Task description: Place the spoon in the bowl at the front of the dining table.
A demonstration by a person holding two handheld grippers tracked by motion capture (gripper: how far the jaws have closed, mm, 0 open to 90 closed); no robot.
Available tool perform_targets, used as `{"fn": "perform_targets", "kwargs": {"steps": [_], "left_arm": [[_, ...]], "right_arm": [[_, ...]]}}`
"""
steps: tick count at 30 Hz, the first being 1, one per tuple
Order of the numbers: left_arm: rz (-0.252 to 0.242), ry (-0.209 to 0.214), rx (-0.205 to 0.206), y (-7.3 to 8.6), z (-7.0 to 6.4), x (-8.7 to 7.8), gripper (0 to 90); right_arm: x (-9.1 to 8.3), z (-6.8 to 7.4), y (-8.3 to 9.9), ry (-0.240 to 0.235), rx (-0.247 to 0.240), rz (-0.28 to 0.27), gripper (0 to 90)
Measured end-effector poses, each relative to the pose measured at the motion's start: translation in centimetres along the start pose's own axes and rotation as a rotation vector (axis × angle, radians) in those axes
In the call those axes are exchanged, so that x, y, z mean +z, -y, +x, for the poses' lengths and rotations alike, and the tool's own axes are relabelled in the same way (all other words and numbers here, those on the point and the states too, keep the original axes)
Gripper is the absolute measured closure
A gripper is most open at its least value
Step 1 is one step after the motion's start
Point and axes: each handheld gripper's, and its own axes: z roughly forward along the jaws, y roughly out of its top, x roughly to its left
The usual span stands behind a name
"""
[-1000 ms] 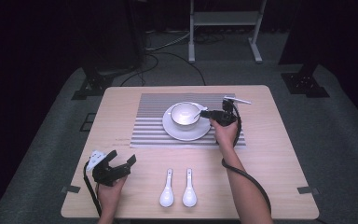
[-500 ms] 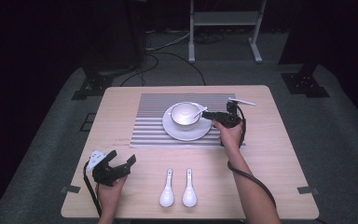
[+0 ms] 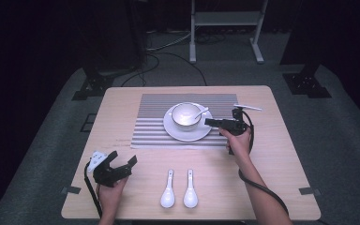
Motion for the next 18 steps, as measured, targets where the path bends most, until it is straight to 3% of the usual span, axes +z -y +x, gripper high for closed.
{"fn": "perform_targets", "kwargs": {"steps": [18], "left_arm": [[0.003, 0.001, 0.004, 0.0, 0.0, 0.0, 4.6]], "right_arm": [[-1.3, 0.6, 2.3, -0.021, -0.053, 0.081, 42.8]]}}
